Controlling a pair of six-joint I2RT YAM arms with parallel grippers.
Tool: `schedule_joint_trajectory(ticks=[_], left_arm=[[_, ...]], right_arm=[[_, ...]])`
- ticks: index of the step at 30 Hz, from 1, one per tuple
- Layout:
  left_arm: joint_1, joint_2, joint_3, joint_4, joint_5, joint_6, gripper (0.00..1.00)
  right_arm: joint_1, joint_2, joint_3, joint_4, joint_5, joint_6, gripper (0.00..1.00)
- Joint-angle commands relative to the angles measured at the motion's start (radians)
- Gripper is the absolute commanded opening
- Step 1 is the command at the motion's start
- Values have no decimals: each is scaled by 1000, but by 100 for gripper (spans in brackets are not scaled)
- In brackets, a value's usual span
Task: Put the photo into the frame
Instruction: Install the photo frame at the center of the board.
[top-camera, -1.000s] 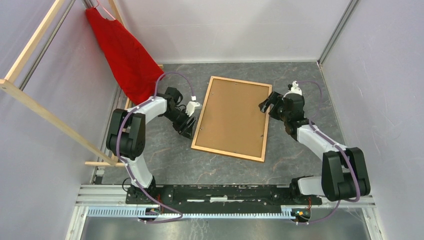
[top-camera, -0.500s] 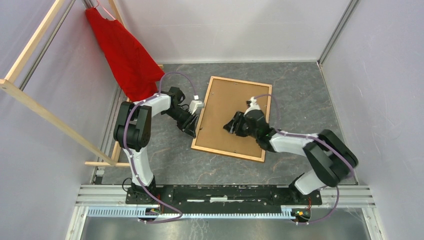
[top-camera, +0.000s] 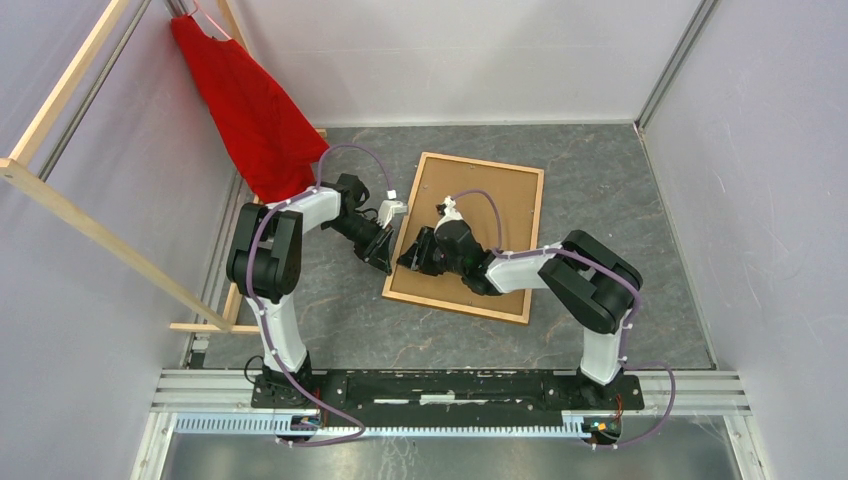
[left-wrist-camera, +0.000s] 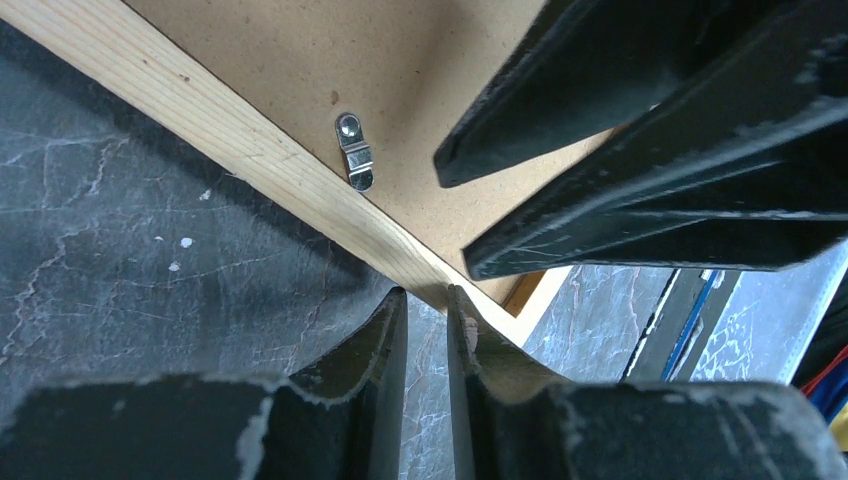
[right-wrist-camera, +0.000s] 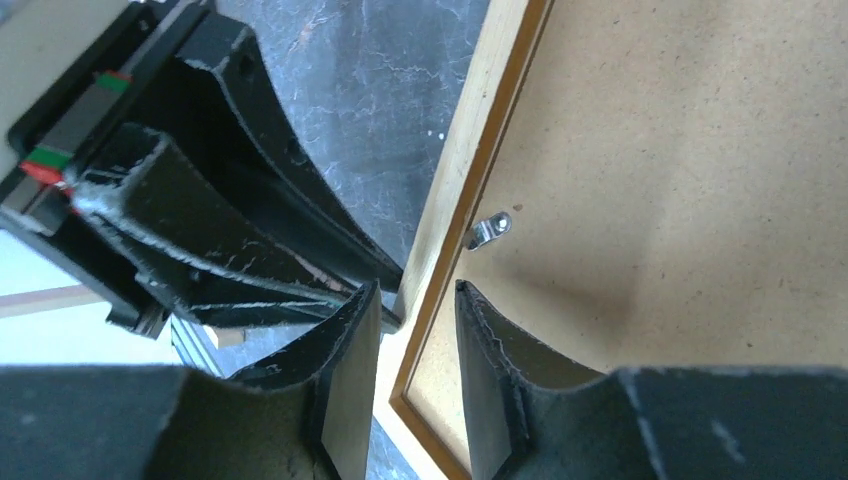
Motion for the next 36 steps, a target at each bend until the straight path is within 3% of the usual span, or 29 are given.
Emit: schedule_joint_trajectory(ticks=[1, 36], left_arm=[[0, 5, -19, 65, -18, -1, 26], [-1, -8, -30, 73, -16, 2, 26]], right_arm=[[3, 38, 55, 16, 30, 24, 39], [3, 105, 124, -30, 86, 3, 37]])
